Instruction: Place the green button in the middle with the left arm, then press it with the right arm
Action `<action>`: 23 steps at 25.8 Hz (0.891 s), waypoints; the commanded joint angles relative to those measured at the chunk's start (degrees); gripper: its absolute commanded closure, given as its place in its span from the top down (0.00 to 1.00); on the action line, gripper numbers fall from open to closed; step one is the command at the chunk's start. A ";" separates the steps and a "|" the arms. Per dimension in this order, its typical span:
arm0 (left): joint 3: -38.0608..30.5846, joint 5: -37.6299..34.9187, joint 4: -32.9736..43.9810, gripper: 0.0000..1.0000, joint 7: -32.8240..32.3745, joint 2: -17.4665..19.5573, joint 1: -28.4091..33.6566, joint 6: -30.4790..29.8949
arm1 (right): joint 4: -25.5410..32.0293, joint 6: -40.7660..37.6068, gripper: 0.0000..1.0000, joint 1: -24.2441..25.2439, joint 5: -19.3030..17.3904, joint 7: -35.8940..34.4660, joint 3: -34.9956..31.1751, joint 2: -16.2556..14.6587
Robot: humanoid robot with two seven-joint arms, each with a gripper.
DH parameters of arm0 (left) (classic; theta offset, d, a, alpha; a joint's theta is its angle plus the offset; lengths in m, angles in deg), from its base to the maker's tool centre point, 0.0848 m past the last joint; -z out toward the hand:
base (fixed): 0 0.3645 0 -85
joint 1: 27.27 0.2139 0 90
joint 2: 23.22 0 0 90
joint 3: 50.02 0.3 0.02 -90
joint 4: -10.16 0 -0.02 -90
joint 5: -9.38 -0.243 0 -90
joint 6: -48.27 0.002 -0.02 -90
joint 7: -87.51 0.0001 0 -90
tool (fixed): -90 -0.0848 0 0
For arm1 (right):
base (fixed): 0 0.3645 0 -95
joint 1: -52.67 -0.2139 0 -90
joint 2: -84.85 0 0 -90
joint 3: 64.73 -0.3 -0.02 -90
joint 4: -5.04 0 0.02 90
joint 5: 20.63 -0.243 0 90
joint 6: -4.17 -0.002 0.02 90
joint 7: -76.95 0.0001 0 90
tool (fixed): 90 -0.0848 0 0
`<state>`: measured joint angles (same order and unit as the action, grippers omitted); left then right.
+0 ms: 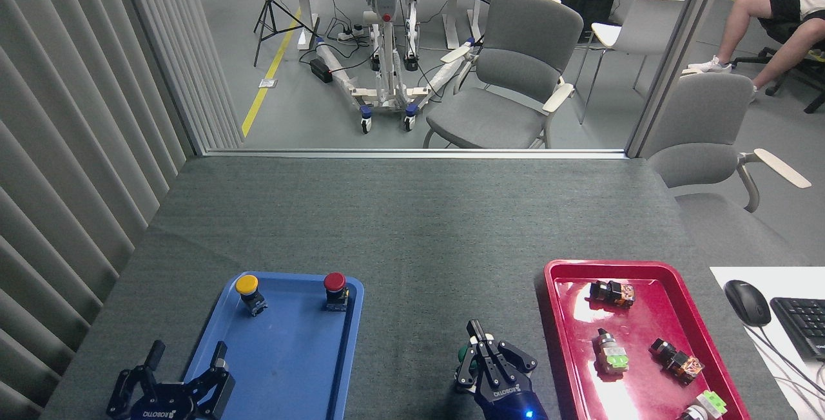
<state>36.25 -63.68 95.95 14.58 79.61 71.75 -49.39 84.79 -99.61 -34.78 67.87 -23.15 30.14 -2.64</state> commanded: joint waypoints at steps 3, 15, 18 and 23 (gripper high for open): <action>-0.05 -0.07 1.04 0.99 0.07 0.00 1.61 -1.66 | 2.87 0.25 0.58 -0.17 -3.42 0.08 -2.93 -0.57; -1.63 0.11 0.95 0.99 -0.02 0.35 1.88 -1.75 | 2.26 0.42 0.99 -0.97 -3.51 0.08 -12.07 -4.53; -2.77 0.02 1.13 0.99 -0.02 0.17 1.97 -3.07 | 2.17 0.60 0.99 -0.88 -3.42 0.17 -12.16 -5.41; -2.95 0.11 1.13 0.99 -0.02 0.17 1.88 -3.33 | 1.64 0.77 0.99 -0.09 -3.07 0.17 -12.16 -6.99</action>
<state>33.53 -63.62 97.01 14.60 79.80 73.69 -52.51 86.79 -98.93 -35.23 64.54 -23.00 18.02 -9.06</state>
